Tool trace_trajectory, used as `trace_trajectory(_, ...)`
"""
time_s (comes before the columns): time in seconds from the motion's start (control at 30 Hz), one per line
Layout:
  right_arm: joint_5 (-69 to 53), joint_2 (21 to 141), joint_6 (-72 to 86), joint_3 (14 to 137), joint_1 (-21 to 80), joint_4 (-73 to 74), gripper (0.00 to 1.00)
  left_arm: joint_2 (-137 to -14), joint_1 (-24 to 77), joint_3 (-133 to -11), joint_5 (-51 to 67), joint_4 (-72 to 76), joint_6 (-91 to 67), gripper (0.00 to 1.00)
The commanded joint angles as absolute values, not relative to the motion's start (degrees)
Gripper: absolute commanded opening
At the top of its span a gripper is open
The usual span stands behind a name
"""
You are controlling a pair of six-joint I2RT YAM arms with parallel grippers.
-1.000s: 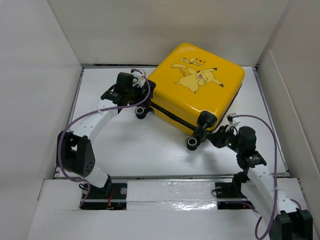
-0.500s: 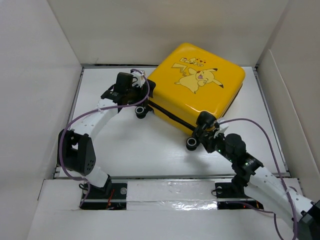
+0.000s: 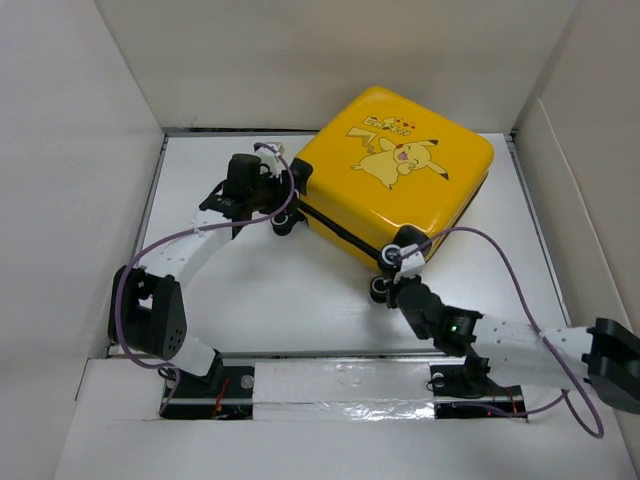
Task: Pack the luggage
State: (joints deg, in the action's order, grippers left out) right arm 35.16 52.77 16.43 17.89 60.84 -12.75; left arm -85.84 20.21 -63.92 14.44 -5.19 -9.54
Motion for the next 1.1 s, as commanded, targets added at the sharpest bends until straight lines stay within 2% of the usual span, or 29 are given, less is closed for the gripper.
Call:
trace_trajectory(0.0,38.9,60.7,16.5,23.5,71.0,-29.4,0.00,-83.6,23.7,-63.3,29.2,-0.4,-16.1,0.00)
trace_trajectory(0.03,43.1,63.1,15.4,26.9,72.8,-29.8,0.00,-83.7,23.7,-63.3,29.5,-0.2,-16.3,0.00)
trace_trajectory(0.1,43.7,69.5,13.7,30.0,72.8,-31.7,0.00,-83.6,23.7,-62.8,30.4,1.3,-16.4,0.00)
trace_trajectory(0.3,38.9,82.6,9.0,43.6,71.3,-33.4,0.00,-82.8,23.7,-62.1,33.7,3.6,-18.1,0.00)
trace_trajectory(0.43,25.5,93.2,10.5,48.4,67.7,-39.5,0.00,-82.8,23.7,-61.7,34.6,3.6,-18.0,0.00)
trace_trajectory(0.53,18.4,94.9,9.5,51.4,66.9,-39.8,0.00,-83.1,23.7,-61.7,34.2,2.5,-17.2,0.00)
trace_trajectory(0.67,6.4,91.0,9.7,49.1,61.7,-42.7,0.00,-82.5,25.3,-60.7,34.9,3.1,-17.9,0.00)
trace_trajectory(0.8,-9.5,82.6,12.2,41.8,50.6,-41.8,0.00,-82.5,36.3,-62.2,25.5,-0.4,-15.5,0.00)
trace_trajectory(0.97,-9.7,68.9,9.6,34.7,46.1,-27.2,0.00,-79.2,38.0,-57.9,27.2,7.4,-23.0,0.00)
trace_trajectory(1.07,-9.3,61.5,9.4,31.8,44.1,-21.8,0.00,-76.1,43.7,-54.2,24.9,14.1,-28.4,0.00)
